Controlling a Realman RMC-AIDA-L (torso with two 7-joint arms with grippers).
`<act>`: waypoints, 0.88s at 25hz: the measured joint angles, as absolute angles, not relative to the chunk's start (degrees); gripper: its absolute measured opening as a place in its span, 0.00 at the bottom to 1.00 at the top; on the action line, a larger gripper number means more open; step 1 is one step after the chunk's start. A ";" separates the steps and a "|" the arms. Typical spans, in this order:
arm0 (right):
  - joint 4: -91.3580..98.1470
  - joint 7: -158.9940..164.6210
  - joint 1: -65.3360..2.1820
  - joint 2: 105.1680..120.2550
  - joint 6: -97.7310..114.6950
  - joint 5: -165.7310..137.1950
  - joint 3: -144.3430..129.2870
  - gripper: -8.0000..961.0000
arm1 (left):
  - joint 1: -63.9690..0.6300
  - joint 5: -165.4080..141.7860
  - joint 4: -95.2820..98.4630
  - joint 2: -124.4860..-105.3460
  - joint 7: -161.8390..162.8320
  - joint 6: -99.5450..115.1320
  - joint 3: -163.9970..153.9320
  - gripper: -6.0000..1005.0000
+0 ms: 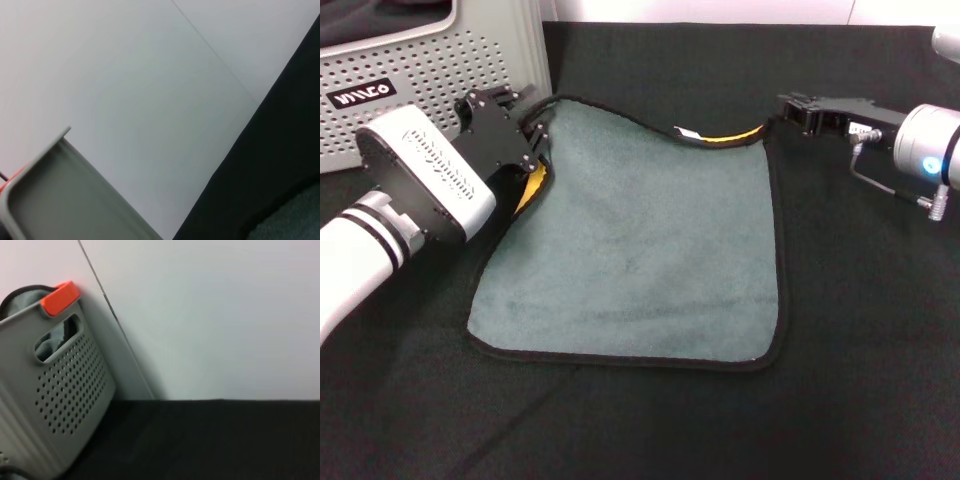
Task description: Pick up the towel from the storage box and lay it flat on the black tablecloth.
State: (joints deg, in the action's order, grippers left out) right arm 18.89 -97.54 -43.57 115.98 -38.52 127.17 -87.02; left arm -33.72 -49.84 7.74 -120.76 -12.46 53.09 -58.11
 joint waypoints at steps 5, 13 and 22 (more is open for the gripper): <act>20.02 -98.45 -42.80 116.15 -37.91 127.18 -86.52 0.15 | -32.21 -49.23 7.66 -120.76 -13.39 55.96 -58.12 0.32; 28.60 -104.06 -34.58 115.51 -45.38 126.97 -83.43 0.48 | -27.97 -47.35 8.14 -120.38 -12.49 64.73 -57.92 0.59; 32.73 -106.80 -31.76 113.20 -64.87 113.47 -83.35 0.85 | -22.01 -52.13 9.76 -119.79 11.84 74.29 -58.41 0.74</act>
